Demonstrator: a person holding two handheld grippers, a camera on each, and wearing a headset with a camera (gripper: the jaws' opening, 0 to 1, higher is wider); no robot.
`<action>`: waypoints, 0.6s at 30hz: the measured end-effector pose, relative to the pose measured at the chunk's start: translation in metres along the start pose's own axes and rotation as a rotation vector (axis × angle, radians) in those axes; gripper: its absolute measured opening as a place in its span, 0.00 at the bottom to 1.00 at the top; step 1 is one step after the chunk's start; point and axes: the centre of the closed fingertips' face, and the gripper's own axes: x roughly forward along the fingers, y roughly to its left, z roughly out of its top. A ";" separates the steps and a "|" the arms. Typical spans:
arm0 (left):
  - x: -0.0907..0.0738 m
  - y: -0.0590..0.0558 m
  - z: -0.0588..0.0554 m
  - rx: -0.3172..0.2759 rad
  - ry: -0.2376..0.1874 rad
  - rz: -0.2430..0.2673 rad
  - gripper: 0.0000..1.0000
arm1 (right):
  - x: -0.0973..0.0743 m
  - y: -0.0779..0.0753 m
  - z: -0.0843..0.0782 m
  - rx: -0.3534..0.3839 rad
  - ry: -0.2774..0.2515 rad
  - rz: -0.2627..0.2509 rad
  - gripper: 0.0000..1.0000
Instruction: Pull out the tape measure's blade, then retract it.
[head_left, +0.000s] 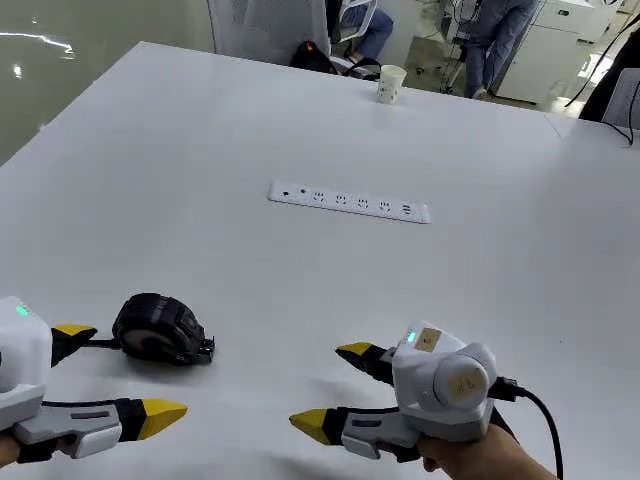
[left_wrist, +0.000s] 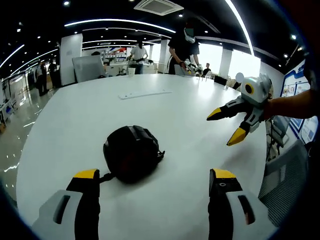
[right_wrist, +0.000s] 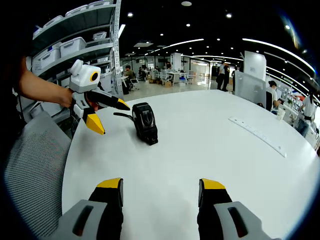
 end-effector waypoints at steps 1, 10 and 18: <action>-0.001 -0.001 0.000 0.002 0.001 -0.004 0.89 | -0.002 0.001 -0.001 0.002 -0.004 -0.004 0.60; -0.007 -0.006 0.002 0.034 -0.020 -0.031 0.98 | -0.019 0.002 -0.008 0.034 -0.032 -0.045 0.69; -0.011 -0.011 0.003 0.058 -0.036 -0.058 0.99 | -0.029 0.003 -0.013 0.042 -0.058 -0.075 0.77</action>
